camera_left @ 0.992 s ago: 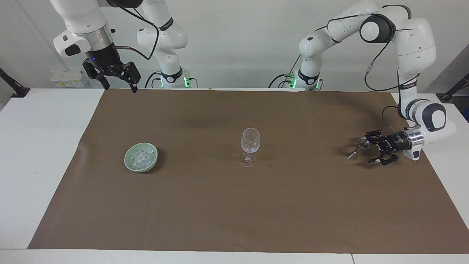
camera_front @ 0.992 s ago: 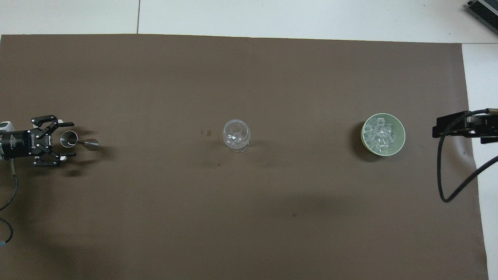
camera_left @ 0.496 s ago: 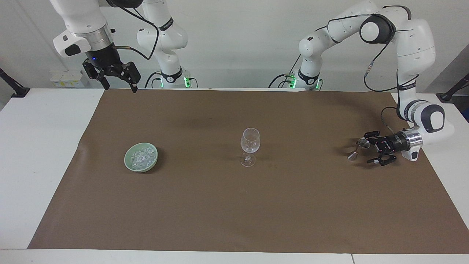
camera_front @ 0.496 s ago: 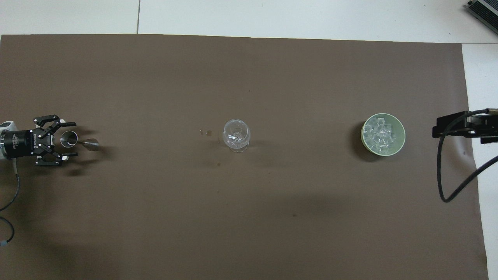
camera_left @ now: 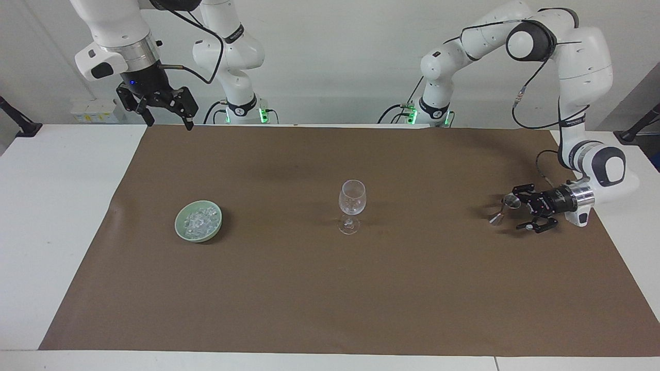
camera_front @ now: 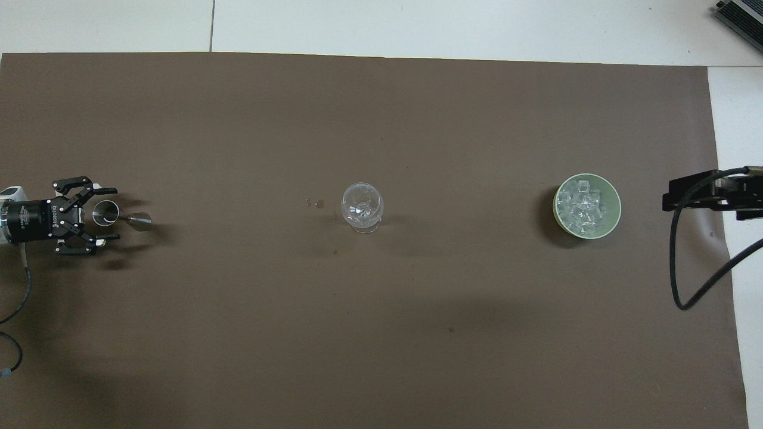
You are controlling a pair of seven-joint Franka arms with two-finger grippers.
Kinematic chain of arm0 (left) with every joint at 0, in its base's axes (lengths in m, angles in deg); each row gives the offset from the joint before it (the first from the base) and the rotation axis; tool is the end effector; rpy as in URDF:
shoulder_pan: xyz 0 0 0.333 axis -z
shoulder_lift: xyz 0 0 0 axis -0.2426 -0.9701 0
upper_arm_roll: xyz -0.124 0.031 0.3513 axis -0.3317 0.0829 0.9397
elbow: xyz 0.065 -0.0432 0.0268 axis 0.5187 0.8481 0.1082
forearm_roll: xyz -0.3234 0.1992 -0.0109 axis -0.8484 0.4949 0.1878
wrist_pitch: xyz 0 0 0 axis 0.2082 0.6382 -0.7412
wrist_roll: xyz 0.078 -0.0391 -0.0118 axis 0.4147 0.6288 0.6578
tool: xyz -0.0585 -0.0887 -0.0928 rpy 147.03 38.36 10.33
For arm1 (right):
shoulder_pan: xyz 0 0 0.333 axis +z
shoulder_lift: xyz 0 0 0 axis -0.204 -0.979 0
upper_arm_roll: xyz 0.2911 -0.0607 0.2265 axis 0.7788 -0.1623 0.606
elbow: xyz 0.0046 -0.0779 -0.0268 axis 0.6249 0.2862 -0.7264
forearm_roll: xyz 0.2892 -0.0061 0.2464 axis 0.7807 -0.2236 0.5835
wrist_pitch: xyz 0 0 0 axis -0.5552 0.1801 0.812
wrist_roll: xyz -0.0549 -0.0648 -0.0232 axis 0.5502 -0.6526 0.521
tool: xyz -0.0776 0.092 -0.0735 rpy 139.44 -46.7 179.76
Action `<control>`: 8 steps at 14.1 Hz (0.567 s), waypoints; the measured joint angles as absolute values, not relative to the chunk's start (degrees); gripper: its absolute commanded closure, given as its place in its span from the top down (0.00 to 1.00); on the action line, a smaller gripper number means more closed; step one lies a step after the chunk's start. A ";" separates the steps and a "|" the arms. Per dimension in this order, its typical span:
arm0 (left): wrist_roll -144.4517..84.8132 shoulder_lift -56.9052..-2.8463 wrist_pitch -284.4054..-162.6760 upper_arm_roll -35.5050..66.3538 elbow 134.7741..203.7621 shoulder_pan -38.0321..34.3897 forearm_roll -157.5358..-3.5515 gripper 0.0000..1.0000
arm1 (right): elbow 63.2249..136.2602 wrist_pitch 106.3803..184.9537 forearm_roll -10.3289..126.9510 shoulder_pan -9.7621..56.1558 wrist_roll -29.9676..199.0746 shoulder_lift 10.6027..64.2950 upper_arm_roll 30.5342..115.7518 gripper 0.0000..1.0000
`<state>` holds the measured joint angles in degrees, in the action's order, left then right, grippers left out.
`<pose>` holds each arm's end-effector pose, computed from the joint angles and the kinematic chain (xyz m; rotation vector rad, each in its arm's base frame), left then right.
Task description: Pour wine and add ice with both arms
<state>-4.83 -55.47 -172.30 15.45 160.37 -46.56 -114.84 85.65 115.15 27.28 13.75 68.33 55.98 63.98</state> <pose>0.5877 0.1934 0.2763 1.3382 1.4801 -0.9982 0.5150 -0.0015 0.6782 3.1288 -0.2225 0.0172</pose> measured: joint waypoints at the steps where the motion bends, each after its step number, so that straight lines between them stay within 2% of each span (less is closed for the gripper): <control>1: -4.83 -55.48 -172.30 15.45 160.40 -46.56 -114.84 1.00 | 85.65 115.15 27.28 13.75 68.34 55.98 63.98 1.00; 7: -4.83 -55.48 -172.30 15.45 160.40 -46.56 -114.84 1.00 | 85.65 115.15 27.28 13.75 68.33 55.98 63.98 1.00; 8: -4.83 -55.48 -172.30 15.45 160.40 -46.56 -114.84 0.97 | 85.65 115.15 27.28 13.75 68.33 55.98 63.98 1.00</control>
